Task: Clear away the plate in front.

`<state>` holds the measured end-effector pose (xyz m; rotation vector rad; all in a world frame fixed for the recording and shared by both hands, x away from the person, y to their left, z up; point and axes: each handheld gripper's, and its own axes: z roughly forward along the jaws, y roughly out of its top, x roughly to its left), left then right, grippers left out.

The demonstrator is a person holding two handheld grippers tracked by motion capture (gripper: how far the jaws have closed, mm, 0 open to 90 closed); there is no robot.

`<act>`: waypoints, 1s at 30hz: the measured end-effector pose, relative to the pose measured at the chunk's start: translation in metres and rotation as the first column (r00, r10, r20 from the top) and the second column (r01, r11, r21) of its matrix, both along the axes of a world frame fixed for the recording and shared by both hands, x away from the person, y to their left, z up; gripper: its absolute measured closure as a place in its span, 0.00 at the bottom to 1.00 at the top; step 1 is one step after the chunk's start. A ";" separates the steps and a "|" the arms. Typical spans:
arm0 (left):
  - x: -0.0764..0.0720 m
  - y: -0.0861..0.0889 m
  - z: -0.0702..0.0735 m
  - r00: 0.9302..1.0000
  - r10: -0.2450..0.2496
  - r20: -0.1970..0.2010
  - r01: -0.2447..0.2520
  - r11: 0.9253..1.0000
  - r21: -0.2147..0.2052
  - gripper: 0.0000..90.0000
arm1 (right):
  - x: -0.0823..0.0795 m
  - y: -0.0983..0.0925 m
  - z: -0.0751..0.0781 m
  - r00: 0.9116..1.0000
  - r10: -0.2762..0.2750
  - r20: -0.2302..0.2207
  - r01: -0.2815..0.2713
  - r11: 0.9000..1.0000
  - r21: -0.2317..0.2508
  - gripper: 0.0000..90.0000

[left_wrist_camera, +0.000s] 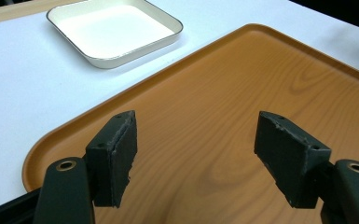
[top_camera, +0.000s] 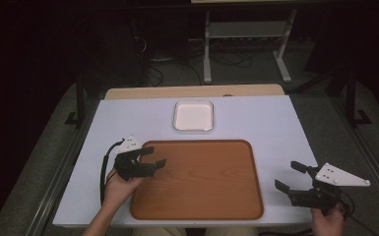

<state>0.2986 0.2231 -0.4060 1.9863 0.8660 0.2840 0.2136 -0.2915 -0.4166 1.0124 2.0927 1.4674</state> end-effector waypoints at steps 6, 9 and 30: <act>0.009 -0.003 0.003 1.000 0.002 -0.016 -0.002 1.000 -0.003 0.33 | 0.000 0.001 0.000 1.000 0.006 0.000 -0.006 1.000 -0.003 0.14; 0.015 -0.006 0.005 1.000 0.000 -0.020 0.000 1.000 0.016 0.34 | 0.000 0.001 0.000 1.000 0.006 0.001 -0.006 1.000 -0.001 0.14; 0.065 -0.034 0.015 0.997 0.025 -0.067 -0.022 0.998 0.050 0.40 | 0.000 -0.001 0.000 1.000 0.013 0.006 -0.013 1.000 0.011 0.14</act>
